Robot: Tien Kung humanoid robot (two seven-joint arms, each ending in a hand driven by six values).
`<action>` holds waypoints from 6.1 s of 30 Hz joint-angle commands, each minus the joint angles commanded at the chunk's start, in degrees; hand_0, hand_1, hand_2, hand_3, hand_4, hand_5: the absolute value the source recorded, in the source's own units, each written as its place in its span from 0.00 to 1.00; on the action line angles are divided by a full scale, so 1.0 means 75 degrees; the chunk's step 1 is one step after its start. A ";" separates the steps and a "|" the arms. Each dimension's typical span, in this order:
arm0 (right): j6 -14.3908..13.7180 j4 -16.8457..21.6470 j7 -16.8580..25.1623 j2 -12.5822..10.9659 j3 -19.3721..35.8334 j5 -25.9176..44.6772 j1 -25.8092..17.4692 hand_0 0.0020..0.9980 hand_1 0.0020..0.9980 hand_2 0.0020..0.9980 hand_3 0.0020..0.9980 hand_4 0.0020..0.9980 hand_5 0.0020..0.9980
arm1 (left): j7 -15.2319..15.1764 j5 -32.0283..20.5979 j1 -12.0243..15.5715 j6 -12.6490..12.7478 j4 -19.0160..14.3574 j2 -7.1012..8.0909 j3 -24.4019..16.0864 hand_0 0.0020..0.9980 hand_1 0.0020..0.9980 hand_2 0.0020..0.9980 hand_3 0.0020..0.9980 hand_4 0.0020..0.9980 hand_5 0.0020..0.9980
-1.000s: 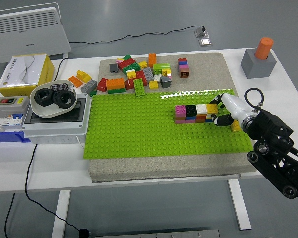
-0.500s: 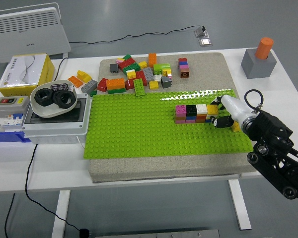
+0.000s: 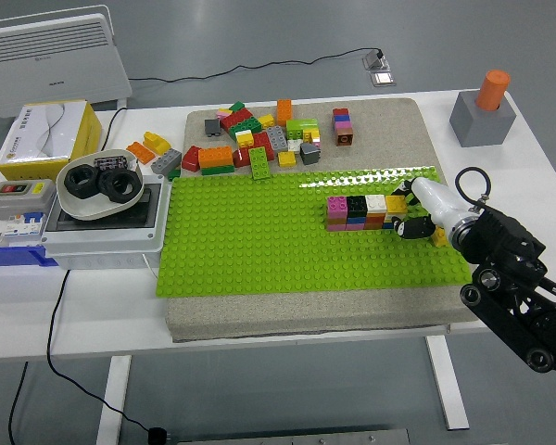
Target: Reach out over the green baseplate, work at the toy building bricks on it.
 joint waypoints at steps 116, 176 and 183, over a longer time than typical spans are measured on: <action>-0.2238 0.0476 0.0350 -0.0040 -0.0444 -0.2472 -0.1163 1.00 1.00 1.00 0.70 1.00 0.79 | -0.0024 0.0000 0.0002 0.0017 0.0017 -0.0083 -0.0116 0.79 0.73 0.64 0.46 0.66 0.41; -0.2653 0.0816 0.0749 -0.0180 -0.0215 -0.1839 -0.1026 1.00 0.99 0.99 0.70 1.00 0.74 | -0.0009 0.0000 0.0032 0.0051 0.0015 -0.0097 -0.0105 0.79 0.73 0.64 0.46 0.65 0.40; -0.3176 0.1155 0.1242 -0.0180 0.0458 -0.1162 -0.1412 1.00 0.97 0.97 0.71 1.00 0.72 | 0.0072 0.0000 0.0019 0.0103 0.0003 -0.0160 0.0042 0.79 0.73 0.64 0.46 0.65 0.41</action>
